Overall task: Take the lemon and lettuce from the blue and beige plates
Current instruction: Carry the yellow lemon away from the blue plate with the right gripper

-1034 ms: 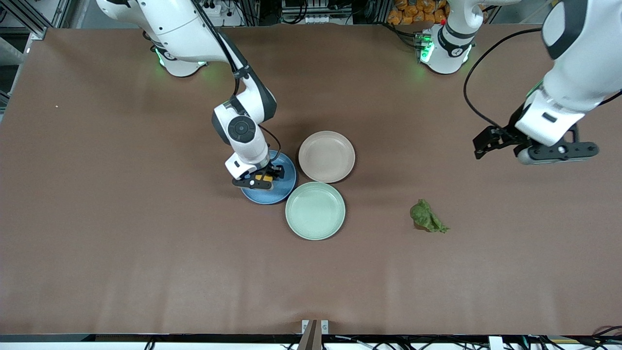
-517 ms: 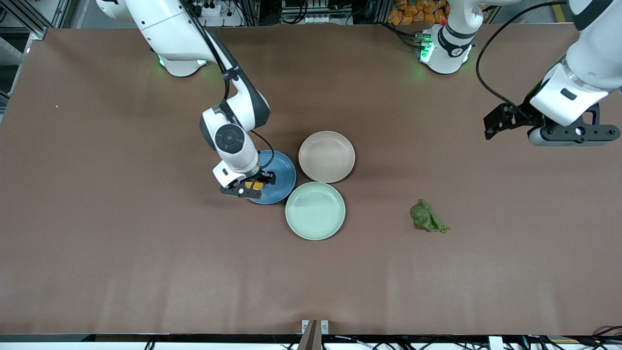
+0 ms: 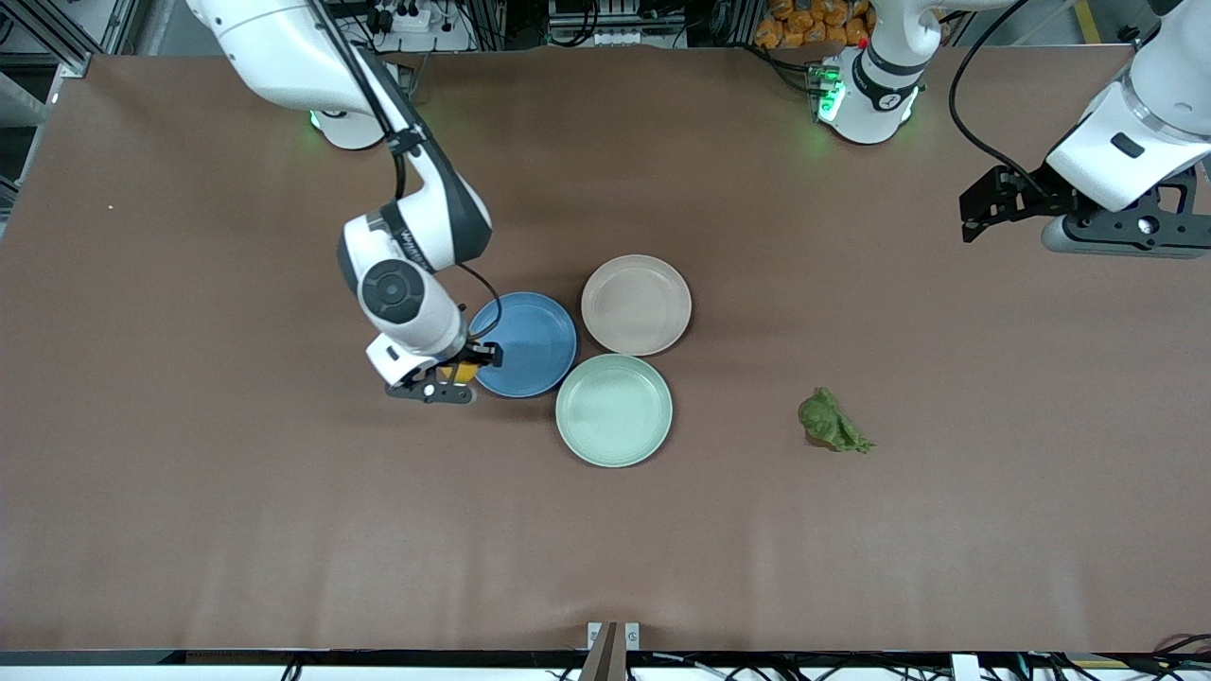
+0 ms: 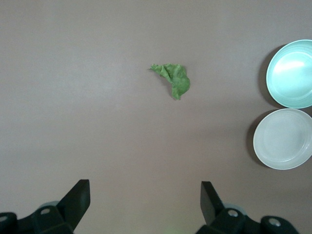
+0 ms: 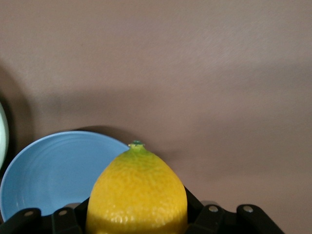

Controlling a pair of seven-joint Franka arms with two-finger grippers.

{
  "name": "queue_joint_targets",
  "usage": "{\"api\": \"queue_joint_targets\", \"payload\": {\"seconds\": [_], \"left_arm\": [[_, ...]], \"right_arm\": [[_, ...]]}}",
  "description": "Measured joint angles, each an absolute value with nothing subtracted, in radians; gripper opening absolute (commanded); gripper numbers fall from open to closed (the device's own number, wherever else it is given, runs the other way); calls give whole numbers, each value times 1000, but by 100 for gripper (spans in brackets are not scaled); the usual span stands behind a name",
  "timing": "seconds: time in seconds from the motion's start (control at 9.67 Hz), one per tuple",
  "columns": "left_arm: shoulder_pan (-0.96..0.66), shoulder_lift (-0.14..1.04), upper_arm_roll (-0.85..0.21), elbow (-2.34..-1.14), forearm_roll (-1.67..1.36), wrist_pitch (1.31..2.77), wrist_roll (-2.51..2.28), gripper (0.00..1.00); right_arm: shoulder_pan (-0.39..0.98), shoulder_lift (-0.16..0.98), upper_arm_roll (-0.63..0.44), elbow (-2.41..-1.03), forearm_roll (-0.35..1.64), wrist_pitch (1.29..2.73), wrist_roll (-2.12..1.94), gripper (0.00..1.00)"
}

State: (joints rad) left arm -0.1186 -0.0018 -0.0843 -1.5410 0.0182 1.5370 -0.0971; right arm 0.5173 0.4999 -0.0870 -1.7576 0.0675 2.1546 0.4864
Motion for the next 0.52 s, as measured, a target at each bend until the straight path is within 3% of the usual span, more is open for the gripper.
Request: {"api": "queue_joint_targets", "payload": {"seconds": [0.52], "left_arm": [[-117,-2,-91,-1513,18,1512,-97,100]], "right_arm": [[389,450,-89,-1720,67,2049,263,45]]}}
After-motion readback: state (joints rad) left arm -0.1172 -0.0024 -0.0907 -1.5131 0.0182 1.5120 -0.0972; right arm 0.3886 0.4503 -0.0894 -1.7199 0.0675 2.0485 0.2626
